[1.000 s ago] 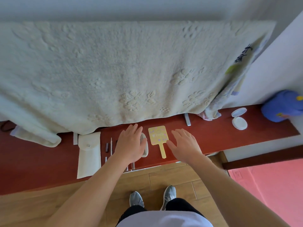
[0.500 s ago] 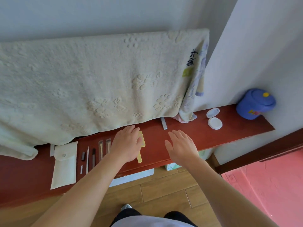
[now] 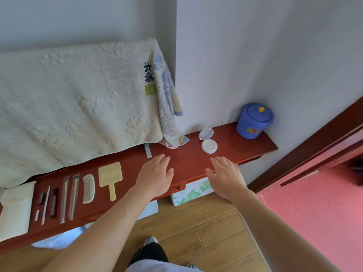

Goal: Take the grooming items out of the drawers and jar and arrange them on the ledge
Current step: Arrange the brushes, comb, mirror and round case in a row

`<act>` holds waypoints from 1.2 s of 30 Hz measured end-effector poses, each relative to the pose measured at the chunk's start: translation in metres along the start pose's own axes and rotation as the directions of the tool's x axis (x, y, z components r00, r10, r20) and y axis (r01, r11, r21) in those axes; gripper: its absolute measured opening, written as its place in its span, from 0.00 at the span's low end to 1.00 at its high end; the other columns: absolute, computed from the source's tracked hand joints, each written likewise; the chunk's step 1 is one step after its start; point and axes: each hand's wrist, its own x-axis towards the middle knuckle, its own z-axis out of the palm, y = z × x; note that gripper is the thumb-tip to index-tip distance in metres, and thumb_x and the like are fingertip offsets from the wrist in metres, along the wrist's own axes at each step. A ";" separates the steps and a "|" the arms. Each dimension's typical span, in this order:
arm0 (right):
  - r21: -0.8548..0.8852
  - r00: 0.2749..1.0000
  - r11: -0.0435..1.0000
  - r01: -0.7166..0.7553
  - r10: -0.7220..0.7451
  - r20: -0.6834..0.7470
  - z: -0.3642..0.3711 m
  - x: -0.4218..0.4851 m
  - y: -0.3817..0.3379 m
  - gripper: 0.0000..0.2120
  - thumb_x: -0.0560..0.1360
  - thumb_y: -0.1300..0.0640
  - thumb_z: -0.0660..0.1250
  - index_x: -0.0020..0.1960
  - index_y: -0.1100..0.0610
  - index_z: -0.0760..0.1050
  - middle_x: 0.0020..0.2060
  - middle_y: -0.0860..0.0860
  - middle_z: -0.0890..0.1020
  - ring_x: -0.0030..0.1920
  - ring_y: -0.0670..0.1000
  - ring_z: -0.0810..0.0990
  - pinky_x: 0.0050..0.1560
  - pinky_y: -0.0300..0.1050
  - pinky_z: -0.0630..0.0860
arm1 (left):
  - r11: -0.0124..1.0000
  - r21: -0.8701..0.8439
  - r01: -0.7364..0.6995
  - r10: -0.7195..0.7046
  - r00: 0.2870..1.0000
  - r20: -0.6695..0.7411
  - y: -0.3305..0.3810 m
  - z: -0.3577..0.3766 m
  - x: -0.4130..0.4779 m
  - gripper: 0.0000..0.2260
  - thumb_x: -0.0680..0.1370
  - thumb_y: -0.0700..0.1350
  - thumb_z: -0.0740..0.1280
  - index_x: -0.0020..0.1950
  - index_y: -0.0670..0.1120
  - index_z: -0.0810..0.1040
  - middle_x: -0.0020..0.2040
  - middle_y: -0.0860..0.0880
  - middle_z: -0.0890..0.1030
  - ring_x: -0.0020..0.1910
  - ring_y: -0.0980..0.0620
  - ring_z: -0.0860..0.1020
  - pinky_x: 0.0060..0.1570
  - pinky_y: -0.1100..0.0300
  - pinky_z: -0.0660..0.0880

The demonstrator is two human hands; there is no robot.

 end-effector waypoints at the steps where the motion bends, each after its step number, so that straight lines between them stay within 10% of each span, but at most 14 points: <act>1: 0.003 1.000 1.000 -0.007 0.007 -0.005 0.000 0.005 0.008 0.24 0.81 0.46 0.52 0.73 0.57 0.65 0.71 0.51 0.70 0.73 0.53 0.63 0.74 0.51 0.58 | 1.000 -0.006 0.002 -0.002 1.000 0.009 0.004 0.003 0.006 0.25 0.84 0.53 0.53 0.80 0.46 0.59 0.80 0.46 0.59 0.79 0.49 0.57 0.76 0.52 0.57; 27: 0.145 0.973 0.976 -0.161 0.133 0.187 0.056 0.193 0.111 0.50 0.69 0.37 0.72 0.79 0.56 0.48 0.77 0.52 0.59 0.76 0.54 0.59 0.72 0.52 0.64 | 0.996 0.009 0.086 -0.085 0.958 0.274 0.036 0.108 0.150 0.38 0.74 0.63 0.69 0.79 0.52 0.59 0.81 0.49 0.55 0.78 0.46 0.56 0.72 0.47 0.64; 36: 0.149 0.990 0.988 -0.029 0.008 0.138 0.079 0.226 0.122 0.50 0.63 0.38 0.77 0.76 0.53 0.56 0.68 0.49 0.71 0.69 0.54 0.67 0.67 0.54 0.68 | 0.988 0.082 0.133 -0.148 0.963 0.224 0.042 0.123 0.164 0.38 0.71 0.59 0.74 0.77 0.55 0.62 0.80 0.52 0.55 0.78 0.46 0.56 0.72 0.49 0.65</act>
